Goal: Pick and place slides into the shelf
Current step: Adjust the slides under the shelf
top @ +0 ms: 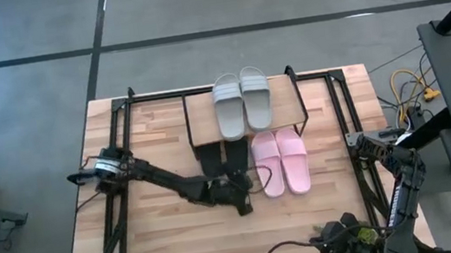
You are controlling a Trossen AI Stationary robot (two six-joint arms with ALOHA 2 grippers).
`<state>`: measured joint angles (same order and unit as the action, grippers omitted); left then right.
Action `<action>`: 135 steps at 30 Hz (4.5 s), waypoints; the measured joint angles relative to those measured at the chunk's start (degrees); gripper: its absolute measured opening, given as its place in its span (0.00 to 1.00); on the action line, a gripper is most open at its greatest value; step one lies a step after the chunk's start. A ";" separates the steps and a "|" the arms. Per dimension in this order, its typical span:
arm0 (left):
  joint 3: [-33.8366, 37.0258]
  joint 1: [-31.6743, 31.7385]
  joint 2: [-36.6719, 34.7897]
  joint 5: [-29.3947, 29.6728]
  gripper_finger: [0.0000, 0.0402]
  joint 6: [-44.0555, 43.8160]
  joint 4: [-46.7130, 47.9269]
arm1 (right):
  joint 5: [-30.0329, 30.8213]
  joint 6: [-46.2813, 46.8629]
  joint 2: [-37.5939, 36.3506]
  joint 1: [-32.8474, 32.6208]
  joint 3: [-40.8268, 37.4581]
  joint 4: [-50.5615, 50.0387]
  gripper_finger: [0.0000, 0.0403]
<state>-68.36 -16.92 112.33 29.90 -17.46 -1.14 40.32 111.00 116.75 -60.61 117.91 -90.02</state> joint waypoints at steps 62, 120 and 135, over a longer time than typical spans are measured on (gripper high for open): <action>-14.49 -17.20 1.92 7.86 0.00 -11.74 15.85 | -14.67 15.19 -2.37 0.22 -21.40 5.12 0.03; 0.88 -22.44 -11.32 16.05 0.00 -31.82 22.65 | -7.43 -36.63 -10.08 39.10 -63.11 31.39 0.03; 0.88 -22.44 -11.32 16.05 0.00 -31.77 22.64 | -5.43 -42.82 -10.15 41.80 -62.76 32.02 0.03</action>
<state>-67.48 -39.35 101.01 45.95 -49.23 21.50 34.89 68.18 106.59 -18.81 55.14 -58.00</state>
